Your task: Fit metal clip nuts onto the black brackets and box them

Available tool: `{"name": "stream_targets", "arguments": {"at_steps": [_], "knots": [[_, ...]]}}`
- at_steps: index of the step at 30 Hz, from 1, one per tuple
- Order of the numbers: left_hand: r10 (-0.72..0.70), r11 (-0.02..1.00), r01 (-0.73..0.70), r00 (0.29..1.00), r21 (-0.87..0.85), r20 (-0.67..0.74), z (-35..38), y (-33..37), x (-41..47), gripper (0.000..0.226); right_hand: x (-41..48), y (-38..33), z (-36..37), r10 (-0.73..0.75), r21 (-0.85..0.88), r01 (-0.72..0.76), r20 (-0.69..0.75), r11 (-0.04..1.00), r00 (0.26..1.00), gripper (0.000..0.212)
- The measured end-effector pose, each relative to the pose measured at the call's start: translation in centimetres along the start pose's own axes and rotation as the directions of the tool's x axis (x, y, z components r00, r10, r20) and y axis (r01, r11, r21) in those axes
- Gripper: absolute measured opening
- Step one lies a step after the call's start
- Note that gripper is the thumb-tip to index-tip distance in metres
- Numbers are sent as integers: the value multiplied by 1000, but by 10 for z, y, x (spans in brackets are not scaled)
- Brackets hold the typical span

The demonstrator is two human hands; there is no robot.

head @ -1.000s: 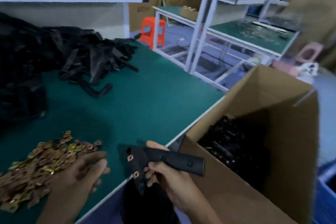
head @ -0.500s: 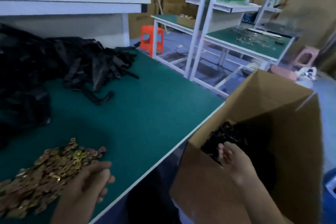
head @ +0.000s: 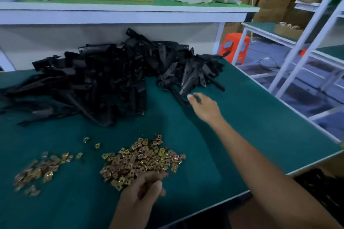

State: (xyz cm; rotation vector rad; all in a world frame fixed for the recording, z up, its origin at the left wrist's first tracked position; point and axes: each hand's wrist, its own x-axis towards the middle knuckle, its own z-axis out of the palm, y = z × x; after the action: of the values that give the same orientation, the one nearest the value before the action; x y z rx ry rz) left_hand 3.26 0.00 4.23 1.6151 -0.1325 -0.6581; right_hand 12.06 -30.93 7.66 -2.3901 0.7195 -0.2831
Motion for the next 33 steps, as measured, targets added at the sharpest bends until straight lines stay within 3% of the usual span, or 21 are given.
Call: {"name": "stream_targets", "arguments": {"at_steps": [3, 5, 9, 12, 15, 18, 21, 23, 26, 29, 31, 33], "knots": [[-13, 999, 14, 999, 30, -42, -11, -3, -4, 12, 37, -2, 14, 39, -228, -39, -5, 973, 999, 58], [-30, 999, 32, 998, 29, -62, -18, -5, -6, 12, 51, 0, 15, -21, -331, 11, -25, 943, 999, 49], [-31, 999, 33, 996, 28, -78, -26, -5, -7, 13, 66, -1, 8, -195, -420, 94, -203, 903, 960, 27], [-2, 999, 4, 998, 36, -57, -25, -3, -8, 13, 72, -13, 7, -220, -479, 163, -63, 862, 973, 39], [14, 999, -12, 999, 44, -41, -25, -2, -9, 15, 77, -23, 8, -227, -559, 181, -13, 809, 974, 44], [-11, 999, 13, 998, 38, -59, -28, -4, -12, 16, 77, -31, 13, -89, -695, 159, 136, 701, 987, 41], [-16, 999, 19, 997, 50, -70, -30, -6, -13, 15, 76, -30, 21, 83, -535, 142, 374, 833, 924, 47], [-3, 998, 7, 998, 67, -61, -30, -4, -14, 15, 74, -31, 18, 139, -516, 142, 469, 844, 872, 36], [19, 997, -14, 997, 75, -68, -32, -5, -12, 16, 65, -39, 8, 158, -588, 229, 532, 775, 832, 47], [55, 992, -47, 997, 115, -61, -31, -7, -12, 17, 56, -40, 3, 119, -697, 385, 558, 606, 822, 46], [87, 987, -79, 995, 140, -54, -29, -7, -11, 18, 50, -35, -1, 124, -745, 413, 546, 523, 828, 47], [130, 977, -117, 989, 179, -68, -27, -3, -8, 18, 43, -26, -2, 97, -733, 384, 519, 561, 849, 41]]}}
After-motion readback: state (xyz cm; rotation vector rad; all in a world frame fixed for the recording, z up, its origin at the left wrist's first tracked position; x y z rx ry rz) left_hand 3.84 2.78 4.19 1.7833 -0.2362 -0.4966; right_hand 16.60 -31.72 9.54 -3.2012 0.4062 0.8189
